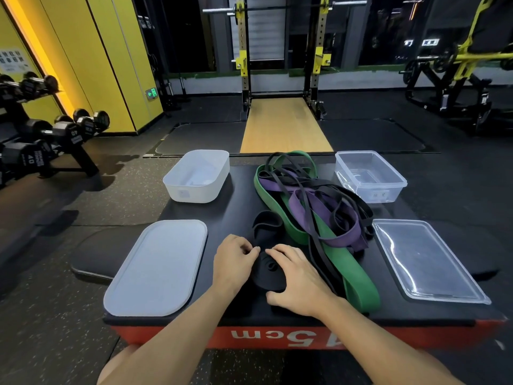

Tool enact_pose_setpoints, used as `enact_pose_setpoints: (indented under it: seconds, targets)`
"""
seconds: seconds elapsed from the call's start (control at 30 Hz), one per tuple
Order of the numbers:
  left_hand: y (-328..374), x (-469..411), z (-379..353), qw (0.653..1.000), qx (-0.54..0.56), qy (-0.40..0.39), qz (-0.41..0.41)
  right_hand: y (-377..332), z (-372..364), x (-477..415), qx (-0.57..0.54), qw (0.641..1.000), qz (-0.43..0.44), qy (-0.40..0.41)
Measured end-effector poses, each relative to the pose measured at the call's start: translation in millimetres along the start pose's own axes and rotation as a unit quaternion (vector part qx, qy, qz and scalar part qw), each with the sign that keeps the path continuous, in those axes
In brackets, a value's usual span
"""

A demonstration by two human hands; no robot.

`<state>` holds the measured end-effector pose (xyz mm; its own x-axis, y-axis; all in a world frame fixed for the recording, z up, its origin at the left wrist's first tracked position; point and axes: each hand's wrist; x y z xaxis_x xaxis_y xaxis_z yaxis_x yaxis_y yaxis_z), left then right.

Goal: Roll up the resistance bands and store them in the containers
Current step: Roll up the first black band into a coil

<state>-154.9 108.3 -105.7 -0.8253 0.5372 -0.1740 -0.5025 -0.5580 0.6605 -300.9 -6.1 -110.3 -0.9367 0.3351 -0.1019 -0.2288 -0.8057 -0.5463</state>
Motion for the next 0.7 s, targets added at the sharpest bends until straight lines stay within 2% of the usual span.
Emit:
enact_pose_setpoints:
  seconds: [0.2,0.37,0.53,0.7]
  targets:
    - [4,-1,7,0.998,-0.067,-0.003,-0.013,-1,1,-2,0.0,1.0,0.004,-0.008]
    - [16,-8,-2,0.99,-0.13,-0.051,0.01,-1,1,-2,-0.001,1.0,0.006,-0.007]
    - [20,-12,-3,0.99,-0.125,-0.058,0.022,-1,0,-3,0.003,1.0,0.005,-0.009]
    - [16,-8,-7,0.989,-0.096,-0.101,-0.057,0,1,-2,0.004,1.0,0.006,-0.007]
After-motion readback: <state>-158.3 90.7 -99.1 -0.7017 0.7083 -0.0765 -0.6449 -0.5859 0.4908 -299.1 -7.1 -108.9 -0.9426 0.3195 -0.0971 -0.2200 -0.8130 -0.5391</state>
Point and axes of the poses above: each hand's wrist, its own x-axis away from the middle knuckle, its own z-axis out of the back of the hand, y = z × x, and after that the axes turned 2 degrees about -x, right-handed
